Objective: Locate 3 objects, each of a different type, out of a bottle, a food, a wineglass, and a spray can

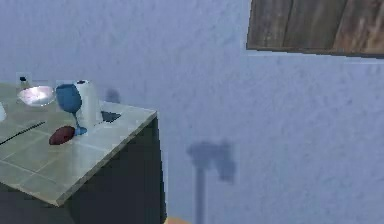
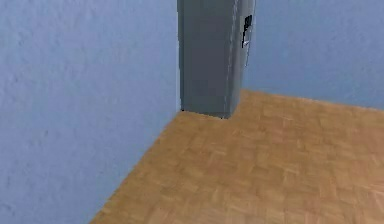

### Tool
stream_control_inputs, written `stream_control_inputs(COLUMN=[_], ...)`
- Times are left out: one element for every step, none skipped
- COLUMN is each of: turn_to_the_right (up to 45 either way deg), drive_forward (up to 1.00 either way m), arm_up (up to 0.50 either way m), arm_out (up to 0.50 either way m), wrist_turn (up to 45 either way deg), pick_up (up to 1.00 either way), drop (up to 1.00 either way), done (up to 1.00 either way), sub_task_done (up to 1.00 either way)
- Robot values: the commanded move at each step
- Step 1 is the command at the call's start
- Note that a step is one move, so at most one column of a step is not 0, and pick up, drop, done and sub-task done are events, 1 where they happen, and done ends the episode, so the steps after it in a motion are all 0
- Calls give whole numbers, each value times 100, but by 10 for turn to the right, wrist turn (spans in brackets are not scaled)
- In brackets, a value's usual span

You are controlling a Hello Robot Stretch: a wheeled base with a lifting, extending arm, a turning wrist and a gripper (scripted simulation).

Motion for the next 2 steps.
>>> stream_control_inputs(turn_to_the_right=[-300, 0], drive_forward=[0, 0], arm_up=[0, 0], arm_out=[0, 0], wrist_turn=[0, 0], pick_up=[0, 0], drop=[0, 0], done=[0, 0], sub_task_done=[0, 100])
